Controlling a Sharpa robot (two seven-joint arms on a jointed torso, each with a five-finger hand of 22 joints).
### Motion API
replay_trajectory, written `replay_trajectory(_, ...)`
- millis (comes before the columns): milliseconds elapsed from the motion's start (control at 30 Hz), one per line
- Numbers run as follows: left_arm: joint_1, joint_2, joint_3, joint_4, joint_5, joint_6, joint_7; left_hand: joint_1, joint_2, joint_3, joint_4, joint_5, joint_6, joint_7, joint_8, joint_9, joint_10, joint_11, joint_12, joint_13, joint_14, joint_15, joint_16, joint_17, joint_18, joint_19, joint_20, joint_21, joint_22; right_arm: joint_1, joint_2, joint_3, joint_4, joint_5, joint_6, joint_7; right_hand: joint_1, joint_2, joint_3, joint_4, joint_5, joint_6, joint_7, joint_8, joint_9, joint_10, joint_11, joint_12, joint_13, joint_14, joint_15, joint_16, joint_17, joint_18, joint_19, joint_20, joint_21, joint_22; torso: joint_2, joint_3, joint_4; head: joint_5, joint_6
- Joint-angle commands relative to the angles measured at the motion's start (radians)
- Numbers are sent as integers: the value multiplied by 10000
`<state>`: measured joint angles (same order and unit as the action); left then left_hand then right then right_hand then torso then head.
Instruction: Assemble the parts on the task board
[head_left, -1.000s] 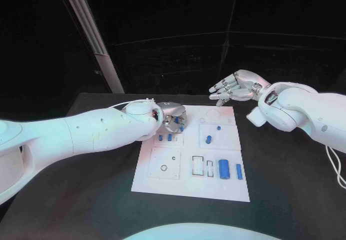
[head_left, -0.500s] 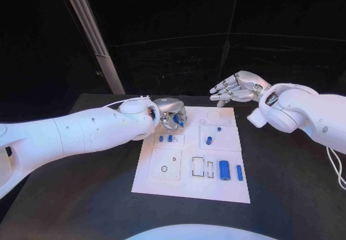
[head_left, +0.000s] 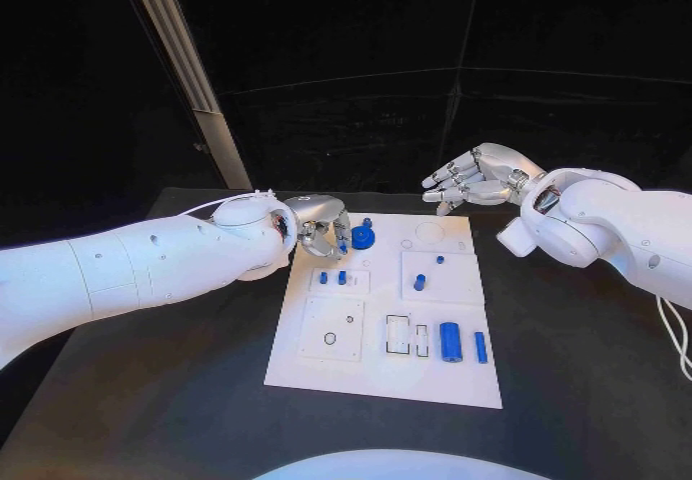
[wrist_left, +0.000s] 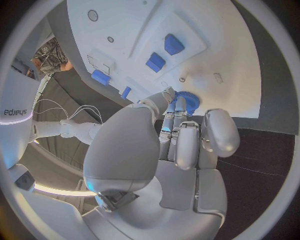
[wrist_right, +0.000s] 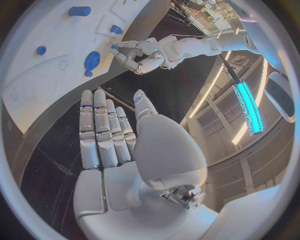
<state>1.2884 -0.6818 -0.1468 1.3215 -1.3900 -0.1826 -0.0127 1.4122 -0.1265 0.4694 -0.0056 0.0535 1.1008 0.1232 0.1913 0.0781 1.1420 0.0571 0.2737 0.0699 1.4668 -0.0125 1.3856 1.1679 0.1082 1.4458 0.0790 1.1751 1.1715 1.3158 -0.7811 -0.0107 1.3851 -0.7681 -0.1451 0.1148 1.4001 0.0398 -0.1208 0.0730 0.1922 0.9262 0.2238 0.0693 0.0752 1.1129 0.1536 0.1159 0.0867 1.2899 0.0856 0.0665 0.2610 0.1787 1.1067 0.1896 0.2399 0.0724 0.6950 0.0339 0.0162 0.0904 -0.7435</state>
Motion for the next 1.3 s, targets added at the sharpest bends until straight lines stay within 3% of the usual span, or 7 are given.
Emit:
replay_trajectory(33,17,-44,-3,25,221,467,-200,-80,14,65,6,-15,91,2,-37,10,73,30,-36,2,225,-92,33,-10,-160,57,-6,61,11,16,-3,7,5,-2,33,108,-48,52,-47,-25,35,-58,-7,-24,-1,-52,-13,63,-12,-69,34,-35,-10,48,25,58,-29,-10,12,-4,-11,10,-7)
replay_trajectory(767,-6,96,-22,-386,237,784,-341,-101,4,73,1,-14,103,-6,-51,10,97,23,-67,2,220,-96,24,-34,-157,48,-8,50,5,15,8,7,-4,-2,45,113,-48,52,-47,-25,35,-58,-7,-24,-1,-52,-13,63,-12,-69,34,-35,-10,48,25,58,-29,-10,13,1,-19,38,-58)
replay_trajectory(1300,-28,174,-33,-385,238,883,-276,-112,6,88,-11,-15,134,-15,-56,15,139,13,-91,6,214,-101,15,-55,-157,42,-11,53,15,15,6,7,-6,-2,50,116,-48,52,-47,-25,35,-58,-7,-24,-1,-52,-13,63,-12,-69,34,-35,-10,48,25,58,-29,-10,10,-1,-16,24,-68)
